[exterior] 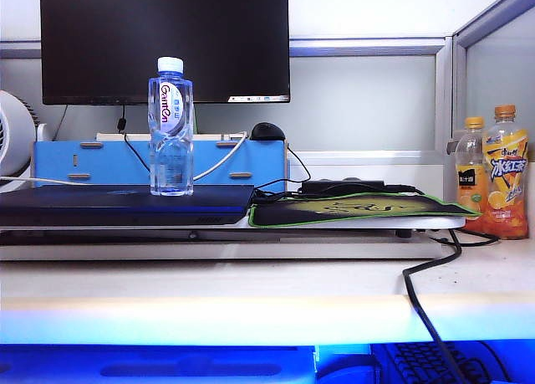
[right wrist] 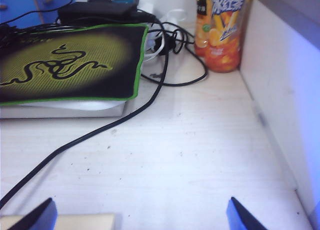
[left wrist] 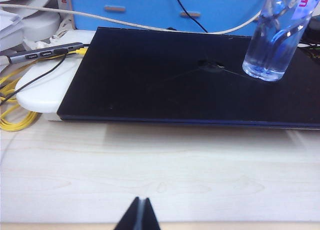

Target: Pick up the mineral water bottle and place it on the laptop.

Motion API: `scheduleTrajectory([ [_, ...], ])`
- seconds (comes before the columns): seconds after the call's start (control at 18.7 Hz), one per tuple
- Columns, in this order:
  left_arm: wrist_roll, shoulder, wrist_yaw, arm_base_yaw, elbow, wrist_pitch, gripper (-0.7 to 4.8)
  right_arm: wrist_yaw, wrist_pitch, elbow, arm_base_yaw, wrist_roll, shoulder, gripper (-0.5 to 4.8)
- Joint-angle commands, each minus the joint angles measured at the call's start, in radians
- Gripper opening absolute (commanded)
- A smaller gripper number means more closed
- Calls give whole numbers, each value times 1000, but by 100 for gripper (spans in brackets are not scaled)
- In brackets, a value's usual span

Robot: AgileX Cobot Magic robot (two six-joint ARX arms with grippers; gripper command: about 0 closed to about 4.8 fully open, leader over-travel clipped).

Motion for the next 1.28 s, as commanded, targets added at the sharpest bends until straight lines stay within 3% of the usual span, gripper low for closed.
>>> scheduleTrajectory([
  [0.05,1,0,4,1,1,5,-2,20,0,-2,0,-7,0,471],
  [0.16,1,0,4,1,1,5,-2,20,0,-2,0,-7,0,456],
  [0.27,1,0,4,1,1,5,-2,19,0,-2,0,-7,0,317],
  [0.37,1,0,4,1,1,5,-2,16,1,-2,0,-7,0,87],
  [0.48,1,0,4,1,1,5,-2,16,1,-2,0,-7,0,15],
  [0.53,1,0,4,1,1,5,-2,16,1,-2,0,-7,0,-5],
  [1.28,1,0,4,1,1,5,-2,16,5,-2,0,-6,0,-5],
])
